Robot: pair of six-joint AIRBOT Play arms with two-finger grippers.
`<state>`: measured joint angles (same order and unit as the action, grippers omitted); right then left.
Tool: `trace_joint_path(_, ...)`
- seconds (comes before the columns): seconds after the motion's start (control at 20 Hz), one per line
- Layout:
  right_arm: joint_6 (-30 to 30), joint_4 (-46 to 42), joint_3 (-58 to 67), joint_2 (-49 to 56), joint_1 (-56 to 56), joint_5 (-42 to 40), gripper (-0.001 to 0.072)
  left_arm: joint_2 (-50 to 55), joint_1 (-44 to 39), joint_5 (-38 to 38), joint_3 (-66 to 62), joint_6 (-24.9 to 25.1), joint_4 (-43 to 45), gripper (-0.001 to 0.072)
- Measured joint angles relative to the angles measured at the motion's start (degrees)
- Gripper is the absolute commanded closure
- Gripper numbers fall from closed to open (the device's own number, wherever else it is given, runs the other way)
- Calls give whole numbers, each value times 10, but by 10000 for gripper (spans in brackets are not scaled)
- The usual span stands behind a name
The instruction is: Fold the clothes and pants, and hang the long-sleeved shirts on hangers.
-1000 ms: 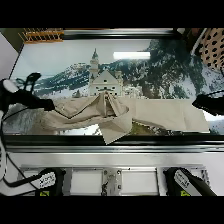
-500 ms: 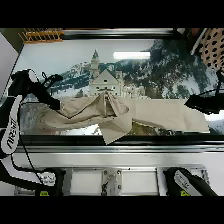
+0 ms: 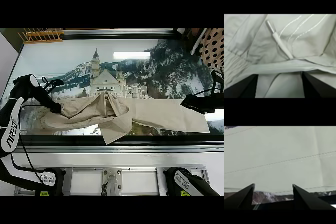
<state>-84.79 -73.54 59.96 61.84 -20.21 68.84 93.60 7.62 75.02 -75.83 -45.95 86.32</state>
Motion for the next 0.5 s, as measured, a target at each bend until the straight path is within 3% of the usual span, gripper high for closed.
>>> trace_joint_path(0.5, 15, 12, 0, 6, 53, 10, 199, 0, -21, -18, 1, 11, -8, 137)
